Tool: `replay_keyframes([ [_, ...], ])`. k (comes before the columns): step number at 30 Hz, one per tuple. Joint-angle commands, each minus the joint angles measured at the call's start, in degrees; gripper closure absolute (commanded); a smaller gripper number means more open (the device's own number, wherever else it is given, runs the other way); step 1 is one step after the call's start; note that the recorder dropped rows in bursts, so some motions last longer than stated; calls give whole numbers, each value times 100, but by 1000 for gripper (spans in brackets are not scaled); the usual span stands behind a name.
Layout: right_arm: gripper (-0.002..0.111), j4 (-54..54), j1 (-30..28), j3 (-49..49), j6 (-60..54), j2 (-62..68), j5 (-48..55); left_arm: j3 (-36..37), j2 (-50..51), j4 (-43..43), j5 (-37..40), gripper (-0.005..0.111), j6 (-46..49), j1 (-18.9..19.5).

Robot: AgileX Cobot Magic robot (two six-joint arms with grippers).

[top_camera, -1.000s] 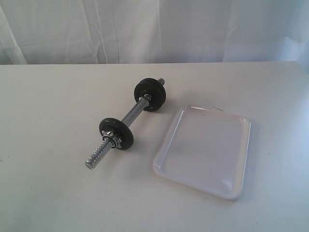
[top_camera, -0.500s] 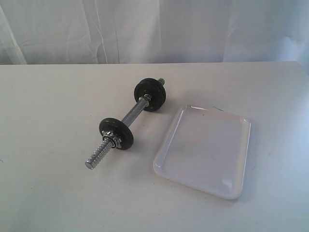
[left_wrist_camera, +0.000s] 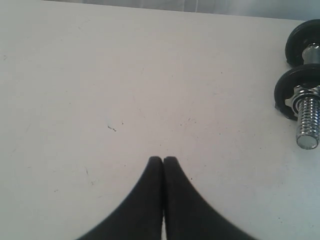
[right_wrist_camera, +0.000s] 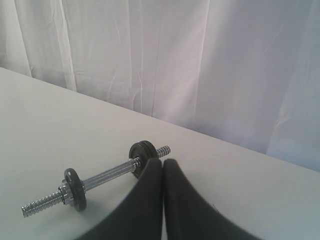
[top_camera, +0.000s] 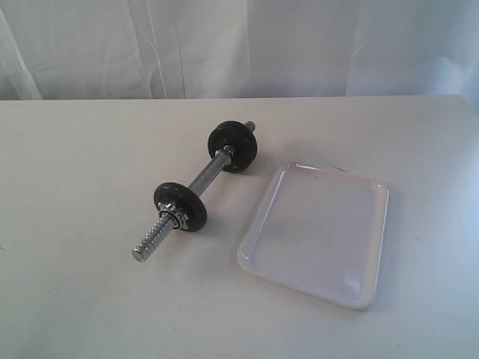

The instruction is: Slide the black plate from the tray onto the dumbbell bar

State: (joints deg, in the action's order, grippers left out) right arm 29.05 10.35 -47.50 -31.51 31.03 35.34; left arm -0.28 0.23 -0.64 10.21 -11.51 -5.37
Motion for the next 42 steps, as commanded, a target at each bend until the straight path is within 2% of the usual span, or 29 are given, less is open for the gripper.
replay_keyframes([
  [1, 108, -39, -12, 27, 32, -28, -31, 28, -23, -59, -21, 107, -28, 13],
  [23, 108, -39, -12, 27, 32, -28, -31, 28, -23, -59, 180, 107, 10, 13],
  [27, 108, -39, -12, 27, 32, -28, -31, 28, -23, -59, 180, 107, 558, 13],
  [42, 108, -39, -12, 27, 32, -28, -31, 28, -23, -59, 180, 107, 558, 13],
])
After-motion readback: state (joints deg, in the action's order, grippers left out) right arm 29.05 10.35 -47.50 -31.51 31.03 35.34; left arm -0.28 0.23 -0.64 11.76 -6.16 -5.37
